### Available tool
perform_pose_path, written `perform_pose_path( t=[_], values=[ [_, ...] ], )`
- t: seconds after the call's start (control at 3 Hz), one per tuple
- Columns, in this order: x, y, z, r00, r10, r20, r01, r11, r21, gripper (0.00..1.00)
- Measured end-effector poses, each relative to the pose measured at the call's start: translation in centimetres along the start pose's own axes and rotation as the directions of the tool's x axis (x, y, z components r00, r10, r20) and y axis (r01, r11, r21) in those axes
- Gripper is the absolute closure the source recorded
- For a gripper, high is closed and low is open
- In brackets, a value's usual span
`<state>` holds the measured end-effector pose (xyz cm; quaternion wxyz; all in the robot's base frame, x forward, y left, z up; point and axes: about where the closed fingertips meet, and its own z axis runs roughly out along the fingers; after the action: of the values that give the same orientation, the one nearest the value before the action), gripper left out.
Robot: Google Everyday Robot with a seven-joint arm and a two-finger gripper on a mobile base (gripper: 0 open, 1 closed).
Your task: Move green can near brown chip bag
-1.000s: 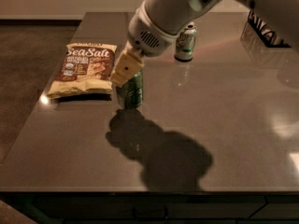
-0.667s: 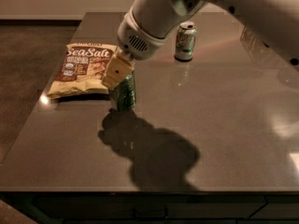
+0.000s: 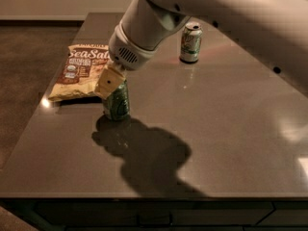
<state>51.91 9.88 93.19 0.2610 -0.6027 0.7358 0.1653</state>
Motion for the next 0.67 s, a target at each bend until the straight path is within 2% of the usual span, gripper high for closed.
perform_pose_path(
  t=[0.33, 0.67],
  values=[
    [-0.8, -0.3, 1.2, 1.0, 0.003, 0.01, -0.003, 1.0, -0.001, 1.0],
    [-1.9, -0.2, 2.0, 1.0, 0.011, 0.009, -0.012, 0.9999, 0.013, 0.83]
  ],
)
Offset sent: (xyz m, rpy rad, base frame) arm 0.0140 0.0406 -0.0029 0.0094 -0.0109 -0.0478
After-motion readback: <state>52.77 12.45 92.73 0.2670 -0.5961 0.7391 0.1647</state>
